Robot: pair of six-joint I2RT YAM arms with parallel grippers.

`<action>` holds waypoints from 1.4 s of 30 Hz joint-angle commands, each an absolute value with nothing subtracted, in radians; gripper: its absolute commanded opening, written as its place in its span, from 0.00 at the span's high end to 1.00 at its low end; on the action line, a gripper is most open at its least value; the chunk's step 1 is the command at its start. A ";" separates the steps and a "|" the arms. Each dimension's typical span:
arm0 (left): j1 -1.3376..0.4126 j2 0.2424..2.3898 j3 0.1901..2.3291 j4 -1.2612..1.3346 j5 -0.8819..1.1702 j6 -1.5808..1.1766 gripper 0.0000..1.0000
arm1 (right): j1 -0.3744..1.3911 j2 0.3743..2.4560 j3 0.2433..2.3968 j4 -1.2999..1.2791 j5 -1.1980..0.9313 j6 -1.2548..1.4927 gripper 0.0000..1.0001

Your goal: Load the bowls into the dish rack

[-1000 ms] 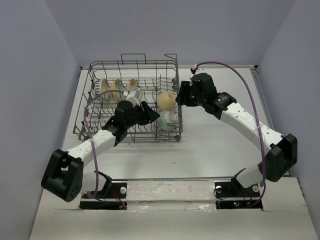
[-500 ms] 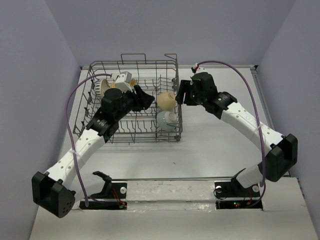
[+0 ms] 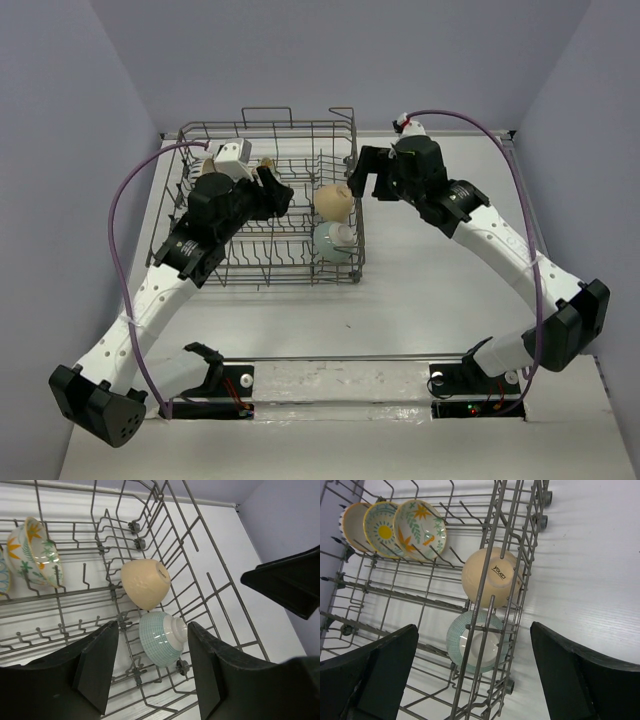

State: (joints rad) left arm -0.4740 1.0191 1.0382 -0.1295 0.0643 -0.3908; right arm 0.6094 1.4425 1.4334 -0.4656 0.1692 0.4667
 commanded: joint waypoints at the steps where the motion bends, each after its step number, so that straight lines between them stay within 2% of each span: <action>1: -0.462 0.967 1.123 -0.163 -0.034 -0.336 0.31 | 0.606 1.367 1.491 -0.428 0.190 0.468 0.00; 4: -0.459 0.945 1.147 -0.161 -0.058 -0.321 0.26 | 0.606 1.324 1.480 -0.426 0.221 0.474 0.00; 6: -0.456 0.945 1.176 -0.166 -0.080 -0.310 0.17 | 0.606 1.281 1.470 -0.428 0.251 0.472 0.00; 7: -0.456 0.943 1.186 -0.169 -0.086 -0.308 0.02 | 0.606 1.264 1.456 -0.426 0.264 0.472 0.00; 8: -0.454 0.943 1.195 -0.173 -0.090 -0.305 0.01 | 0.606 1.247 1.450 -0.428 0.276 0.474 0.00; 22: -0.449 0.885 1.266 -0.221 -0.147 -0.258 0.01 | 0.606 0.879 1.276 -0.440 0.428 0.454 0.00; 42: -0.449 0.882 1.276 -0.230 -0.138 -0.262 0.01 | 0.606 0.890 1.276 -0.456 0.434 0.437 0.00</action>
